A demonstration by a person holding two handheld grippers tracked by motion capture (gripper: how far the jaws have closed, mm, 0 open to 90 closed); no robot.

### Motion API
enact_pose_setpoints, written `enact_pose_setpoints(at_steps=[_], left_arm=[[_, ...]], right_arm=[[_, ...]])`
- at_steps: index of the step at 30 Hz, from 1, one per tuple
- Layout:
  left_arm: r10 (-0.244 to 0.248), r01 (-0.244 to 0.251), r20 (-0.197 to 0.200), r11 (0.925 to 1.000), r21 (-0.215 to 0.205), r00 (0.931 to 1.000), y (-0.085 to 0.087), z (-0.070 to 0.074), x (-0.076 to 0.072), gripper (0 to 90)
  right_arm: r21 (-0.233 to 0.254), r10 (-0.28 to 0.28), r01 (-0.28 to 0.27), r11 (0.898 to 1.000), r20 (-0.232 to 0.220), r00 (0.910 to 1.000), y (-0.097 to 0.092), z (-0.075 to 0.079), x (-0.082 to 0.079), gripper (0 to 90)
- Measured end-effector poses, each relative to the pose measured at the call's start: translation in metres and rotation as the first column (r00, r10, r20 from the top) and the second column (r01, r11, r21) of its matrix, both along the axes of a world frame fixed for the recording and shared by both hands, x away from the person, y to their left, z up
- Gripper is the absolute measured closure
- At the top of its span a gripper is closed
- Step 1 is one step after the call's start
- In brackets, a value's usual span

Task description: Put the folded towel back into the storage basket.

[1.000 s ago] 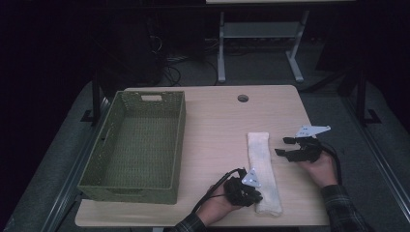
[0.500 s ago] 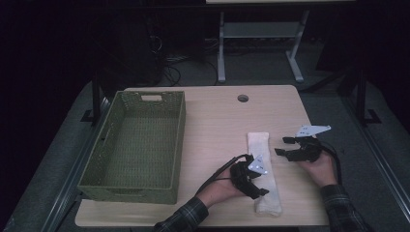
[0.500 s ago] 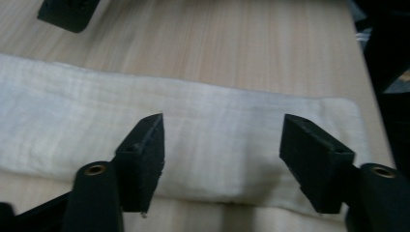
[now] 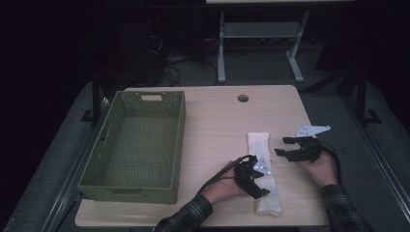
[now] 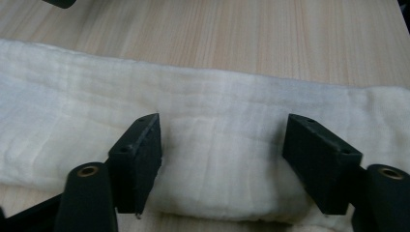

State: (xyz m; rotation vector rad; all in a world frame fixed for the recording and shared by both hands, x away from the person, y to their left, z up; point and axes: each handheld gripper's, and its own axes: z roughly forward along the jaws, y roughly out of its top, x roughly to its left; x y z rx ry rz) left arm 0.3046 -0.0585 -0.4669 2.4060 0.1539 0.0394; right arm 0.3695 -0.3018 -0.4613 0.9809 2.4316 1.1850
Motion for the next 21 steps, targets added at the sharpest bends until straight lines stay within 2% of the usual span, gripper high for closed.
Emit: enact_pose_setpoints(at_steps=[4,5,8,10,11,12,14,17,18,21], left_arm=[[0.010,-0.010,-0.008,0.9999,-0.009,0.9999,0.001,0.002,-0.006,46.9],[0.011,-0.011,-0.008,0.9999,-0.002,0.9999,0.001,0.003,-0.006,52.0],[0.015,-0.015,-0.011,0.9999,0.007,0.9998,0.003,0.004,-0.009,65.5],[0.029,-0.030,-0.032,0.9995,-0.011,0.9990,0.003,0.003,-0.012,74.0],[0.024,-0.024,-0.037,0.9997,-0.005,0.9990,0.004,0.004,-0.011,76.6],[0.037,-0.038,-0.055,0.9992,-0.016,0.9978,0.004,0.004,-0.012,77.7],[0.037,-0.038,-0.084,0.9992,-0.007,0.9958,0.006,0.004,-0.012,78.3],[0.041,-0.042,-0.112,0.9991,-0.009,0.9929,0.008,0.005,-0.014,78.6],[0.041,-0.043,-0.115,0.9990,-0.010,0.9925,0.009,0.005,-0.015,78.6],[0.038,-0.039,-0.119,0.9992,-0.005,0.9922,0.010,0.005,-0.016,78.5]], right_arm=[[0.006,0.004,-0.004,1.000,0.005,1.0000,0.000,0.001,-0.001,33.8],[0.005,0.015,-0.015,1.000,0.014,0.9998,-0.001,0.001,-0.001,35.1],[0.045,0.063,-0.064,0.997,0.022,0.9978,0.000,0.005,-0.002,35.1],[0.065,0.097,-0.099,0.993,0.035,0.9947,0.001,0.008,-0.003,33.4],[0.063,0.120,-0.123,0.990,0.042,0.9918,0.002,0.009,-0.002,33.4],[0.060,0.141,-0.144,0.988,0.044,0.9890,0.004,0.011,-0.002,33.0],[0.050,0.189,-0.192,0.980,0.049,0.9807,0.008,0.013,0.002,32.0],[0.048,0.250,-0.250,0.967,0.003,0.9682,0.020,0.015,0.011,31.6],[0.043,0.274,-0.274,0.961,-0.012,0.9616,0.026,0.015,0.014,31.6],[-0.007,0.329,-0.329,0.944,-0.047,0.9433,0.045,0.015,0.025,31.7]])
